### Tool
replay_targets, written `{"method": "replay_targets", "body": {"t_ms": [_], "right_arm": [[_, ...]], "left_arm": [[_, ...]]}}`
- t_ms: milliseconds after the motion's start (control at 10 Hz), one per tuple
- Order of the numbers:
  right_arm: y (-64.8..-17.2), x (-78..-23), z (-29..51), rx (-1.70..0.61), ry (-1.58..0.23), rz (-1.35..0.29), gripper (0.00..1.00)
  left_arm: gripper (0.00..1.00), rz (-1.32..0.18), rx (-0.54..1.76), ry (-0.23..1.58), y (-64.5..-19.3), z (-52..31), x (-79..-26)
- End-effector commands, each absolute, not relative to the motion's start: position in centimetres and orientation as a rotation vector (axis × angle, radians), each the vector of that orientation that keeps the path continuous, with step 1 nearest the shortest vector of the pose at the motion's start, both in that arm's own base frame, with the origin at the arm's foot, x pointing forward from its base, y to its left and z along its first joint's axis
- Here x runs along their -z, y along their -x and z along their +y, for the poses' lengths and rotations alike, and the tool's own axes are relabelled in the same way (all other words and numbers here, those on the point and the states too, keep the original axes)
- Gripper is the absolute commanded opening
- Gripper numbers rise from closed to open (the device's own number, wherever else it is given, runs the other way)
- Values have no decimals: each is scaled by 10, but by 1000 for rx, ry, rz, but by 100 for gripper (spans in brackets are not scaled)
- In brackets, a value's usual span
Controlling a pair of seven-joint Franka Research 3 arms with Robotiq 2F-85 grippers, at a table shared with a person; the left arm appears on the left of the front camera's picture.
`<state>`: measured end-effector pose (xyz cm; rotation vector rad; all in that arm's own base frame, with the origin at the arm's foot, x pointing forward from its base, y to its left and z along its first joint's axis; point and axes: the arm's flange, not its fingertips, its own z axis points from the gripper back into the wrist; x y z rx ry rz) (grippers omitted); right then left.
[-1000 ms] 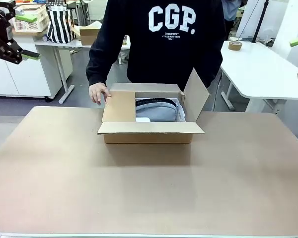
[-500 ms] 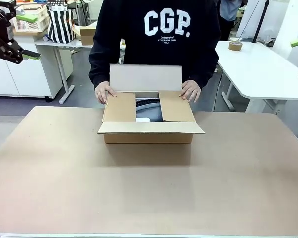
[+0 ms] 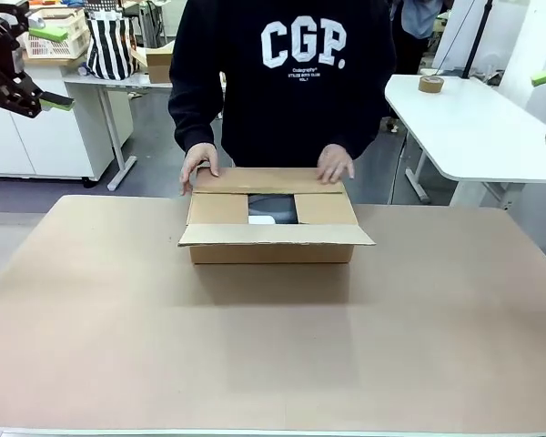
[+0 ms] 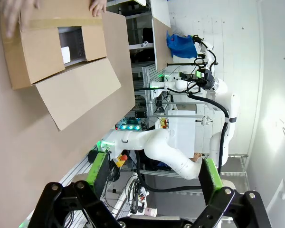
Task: Pack the gift set into the box.
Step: Press and hold the closed box until the human finishes sealing it.
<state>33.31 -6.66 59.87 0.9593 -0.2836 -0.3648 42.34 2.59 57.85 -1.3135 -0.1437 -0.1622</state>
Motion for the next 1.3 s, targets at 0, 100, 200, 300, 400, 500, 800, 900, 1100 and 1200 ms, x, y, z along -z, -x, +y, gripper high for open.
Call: {"method": "replay_targets", "body": {"t_ms": [0, 100, 200, 300, 400, 500, 800, 900, 1100, 1200], "right_arm": [[-335, -599, -66, 340, -982, -298, 100], [-335, -599, -66, 340, -982, -298, 100], [-335, -599, -66, 340, -982, -298, 100], [-335, -599, -66, 340, -982, -298, 100], [-335, -599, -66, 340, -982, -298, 100], [-335, -599, -66, 340, -982, -298, 100], [-335, -599, -66, 340, -982, -298, 100], [-335, -599, -66, 340, -982, -298, 100], [-335, -599, -66, 340, -982, -298, 100], [-335, -599, -66, 340, -982, -298, 100]], "left_arm": [[100, -139, 173, 1312, -421, 28, -580], [100, -139, 173, 1312, -421, 28, -580], [100, -139, 173, 1312, -421, 28, -580], [100, -139, 173, 1312, -421, 28, -580], [100, -139, 173, 1312, -421, 28, -580], [100, -139, 173, 1312, -421, 28, -580], [100, -139, 173, 1312, -421, 28, -580], [100, -139, 173, 1312, -421, 28, -580], [100, -139, 173, 1312, -421, 28, -580], [100, -139, 173, 1312, -421, 28, -580]]}}
